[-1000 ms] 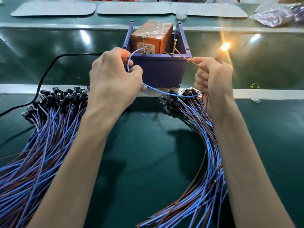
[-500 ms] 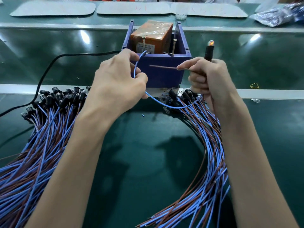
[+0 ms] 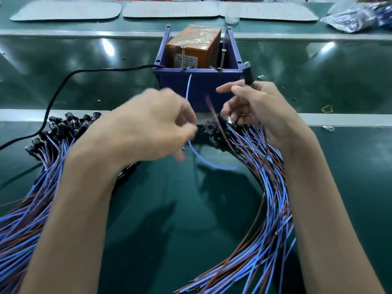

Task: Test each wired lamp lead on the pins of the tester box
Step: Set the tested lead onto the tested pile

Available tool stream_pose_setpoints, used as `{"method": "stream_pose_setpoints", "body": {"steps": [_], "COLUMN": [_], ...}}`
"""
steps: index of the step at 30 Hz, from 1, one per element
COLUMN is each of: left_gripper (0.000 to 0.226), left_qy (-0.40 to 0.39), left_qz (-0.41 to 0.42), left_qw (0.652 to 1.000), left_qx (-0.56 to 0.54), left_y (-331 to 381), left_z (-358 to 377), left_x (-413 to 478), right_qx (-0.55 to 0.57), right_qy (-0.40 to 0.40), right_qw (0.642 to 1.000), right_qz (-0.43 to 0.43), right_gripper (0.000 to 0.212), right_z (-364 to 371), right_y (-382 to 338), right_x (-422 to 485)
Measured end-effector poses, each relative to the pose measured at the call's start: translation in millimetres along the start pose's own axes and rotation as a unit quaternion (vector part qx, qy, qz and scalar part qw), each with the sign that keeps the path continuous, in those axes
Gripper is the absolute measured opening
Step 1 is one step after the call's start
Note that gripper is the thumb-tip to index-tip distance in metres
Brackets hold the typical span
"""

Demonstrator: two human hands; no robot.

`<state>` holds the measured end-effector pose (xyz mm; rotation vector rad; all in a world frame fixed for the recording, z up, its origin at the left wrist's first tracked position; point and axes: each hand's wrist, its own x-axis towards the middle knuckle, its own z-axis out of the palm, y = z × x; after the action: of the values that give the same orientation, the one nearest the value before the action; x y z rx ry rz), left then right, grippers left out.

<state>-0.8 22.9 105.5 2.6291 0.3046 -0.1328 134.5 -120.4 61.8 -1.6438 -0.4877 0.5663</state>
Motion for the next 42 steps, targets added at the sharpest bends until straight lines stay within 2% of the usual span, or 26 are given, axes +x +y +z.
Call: {"method": "stream_pose_setpoints", "body": {"steps": [2, 3, 4, 5, 8, 10, 12, 16, 20, 23, 27, 30, 33, 35, 38, 42], "left_gripper": [0.027, 0.028, 0.030, 0.032, 0.036, 0.041, 0.044, 0.041, 0.030, 0.035, 0.044, 0.035, 0.039, 0.043, 0.044, 0.043], "left_qy": [-0.168, -0.224, -0.245, -0.239, -0.129, -0.088, -0.107, -0.201, -0.204, -0.193, -0.187, -0.218, -0.262, -0.266, -0.253, -0.211], "left_qz": [-0.010, -0.019, -0.016, 0.000, 0.092, 0.126, 0.126, 0.077, 0.097, 0.102, 0.111, 0.166, 0.193, 0.184, 0.152, 0.068], "left_qw": [0.984, 0.972, 0.967, 0.969, 0.983, 0.983, 0.976, 0.960, 0.958, 0.959, 0.958, 0.946, 0.932, 0.930, 0.938, 0.957], "left_qx": [0.064, 0.069, 0.065, 0.058, 0.089, 0.104, 0.140, 0.179, 0.178, 0.183, 0.187, 0.171, 0.160, 0.176, 0.181, 0.188], "left_y": [5.2, 8.6, 10.6, 11.1, 11.0, 13.2, 15.5, 18.8, 22.9, 27.3, 31.7, 40.8, 51.9, 54.4, 47.4, 19.8], "left_z": [2.4, 4.2, 6.3, 8.3, 13.6, 20.8, 33.3, 51.1, 57.3, 59.1, 59.6, 64.0, 74.9, 79.1, 71.4, 48.8], "left_x": [-4.9, -6.7, -7.3, -6.4, 3.2, 8.5, 12.1, 14.5, 15.9, 14.9, 10.2, 4.5, -0.1, -0.8, 2.5, 13.3], "right_qx": [-0.046, -0.060, -0.065, -0.067, -0.083, -0.089, -0.079, -0.033, -0.003, 0.011, 0.012, 0.010, -0.023, -0.092, -0.251, -0.319], "right_qy": [-0.057, -0.077, -0.087, -0.090, -0.064, -0.036, -0.005, 0.054, 0.100, 0.135, 0.143, 0.092, 0.032, 0.018, 0.023, 0.031], "right_qw": [0.997, 0.995, 0.994, 0.993, 0.994, 0.995, 0.996, 0.997, 0.994, 0.991, 0.990, 0.996, 0.999, 0.996, 0.968, 0.947], "right_qz": [0.016, 0.020, 0.022, 0.019, -0.001, -0.017, -0.030, -0.048, -0.036, -0.017, -0.013, 0.003, 0.014, 0.012, 0.005, 0.022], "right_gripper": [0.031, 0.035, 0.039, 0.042, 0.052, 0.057, 0.059, 0.061, 0.053, 0.041, 0.025, 0.021, 0.019, 0.021, 0.020, 0.019], "right_z": [-0.3, 0.1, 0.5, 1.2, 2.5, 3.2, 2.7, -2.4, -5.6, -8.7, -13.0, -14.5, -13.5, -13.0, -14.7, -16.9], "right_y": [-0.6, -1.0, -1.7, -2.6, -4.9, -6.0, -7.4, -7.0, -2.6, 0.1, 2.3, 2.8, 5.1, 7.5, 13.0, 17.3], "right_x": [-3.7, -4.9, -5.7, -6.4, -7.5, -7.5, -7.2, -5.9, -0.8, 2.3, 2.9, 1.1, -1.1, -0.6, 2.8, 5.1]}}
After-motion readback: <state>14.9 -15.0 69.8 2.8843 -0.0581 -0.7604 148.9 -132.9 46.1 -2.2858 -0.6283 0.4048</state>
